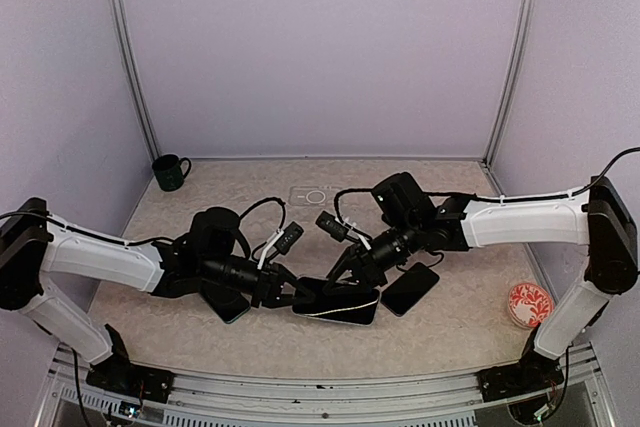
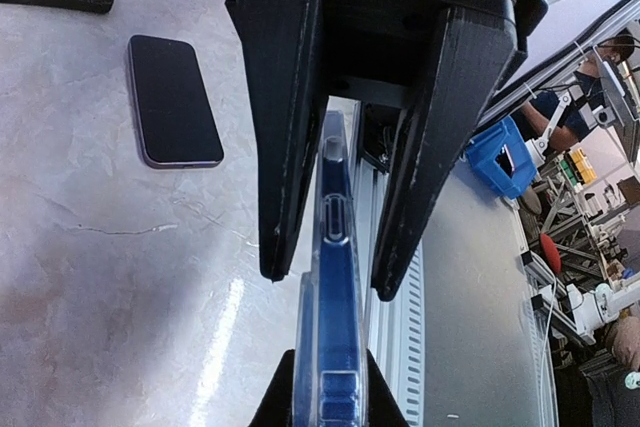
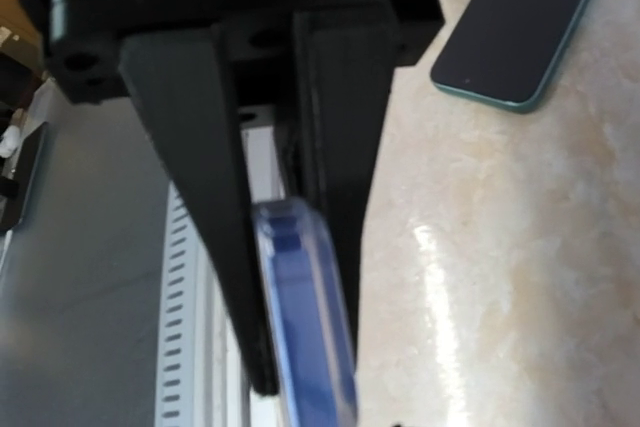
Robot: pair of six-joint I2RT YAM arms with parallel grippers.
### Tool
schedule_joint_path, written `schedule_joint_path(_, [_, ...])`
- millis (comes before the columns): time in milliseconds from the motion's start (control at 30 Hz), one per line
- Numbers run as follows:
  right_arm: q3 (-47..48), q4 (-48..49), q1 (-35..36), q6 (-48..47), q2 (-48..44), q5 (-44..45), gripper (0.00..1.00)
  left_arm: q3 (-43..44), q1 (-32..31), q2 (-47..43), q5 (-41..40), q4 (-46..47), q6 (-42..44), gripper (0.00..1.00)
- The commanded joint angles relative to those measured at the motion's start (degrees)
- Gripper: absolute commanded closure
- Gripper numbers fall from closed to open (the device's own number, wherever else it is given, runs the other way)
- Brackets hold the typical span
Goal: Put the phone into the phone case
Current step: Pass from the left arm to the right, then place the phone with the phone case at the corner of the board.
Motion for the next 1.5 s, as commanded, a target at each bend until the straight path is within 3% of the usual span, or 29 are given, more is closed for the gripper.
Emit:
schedule_joint_path(0, [-0.6, 0.5, 0.7, -1.7, -0.7, -3.8, 0.73, 1.5, 0.0, -2.7, 0.8, 2.0, 1.7, 1.0])
schedule_joint_path(133, [-1.5, -0.6, 0.7, -3.0, -1.4, -4.1, 0.77, 1.3, -0.1, -3.3, 1.0, 0.9, 2.1, 1.0])
schedule_joint_path(267, [-1.8, -1.2, 0.7, -3.7, -1.4, -5.2, 1.0, 1.0, -0.1, -3.3, 0.9, 0.9, 2.3, 1.0])
schedule_joint_path(333, [-1.9, -1.1, 0.7, -3.8, -1.2, -5.8, 1.0, 0.8, -0.1, -3.2, 0.7, 1.1, 2.2, 1.0])
schedule_joint_path(467, [-1.9, -0.9, 0.7, -3.8, -1.0, -6.2, 1.0, 0.8, -0.2, -2.9, 0.3, 1.5, 1.9, 0.9])
schedule_joint_path(567, [-1.9, -0.9, 0.7, -3.9, -1.0, -6.2, 1.0, 0.8, -0.2, -3.2, -0.9, 1.3, 2.0, 0.71])
schedule_joint_path(700, [-1.8, -1.4, 0.7, -4.1, -0.8, -6.3, 1.0, 1.1, 0.1, -5.4, -3.5, 0.7, 2.6, 0.6])
schedule_joint_path(1033, [-1.7, -1.7, 0.7, -4.2, -0.7, -4.9, 1.0, 2.8, 0.1, -4.7, -2.1, -1.2, 3.5, 0.64])
schedule_joint_path(1467, [-0.6, -3.2, 0.7, -5.1, -0.2, -4.2, 1.0, 3.5, -0.7, -4.1, -5.3, -5.3, 5.8, 0.59])
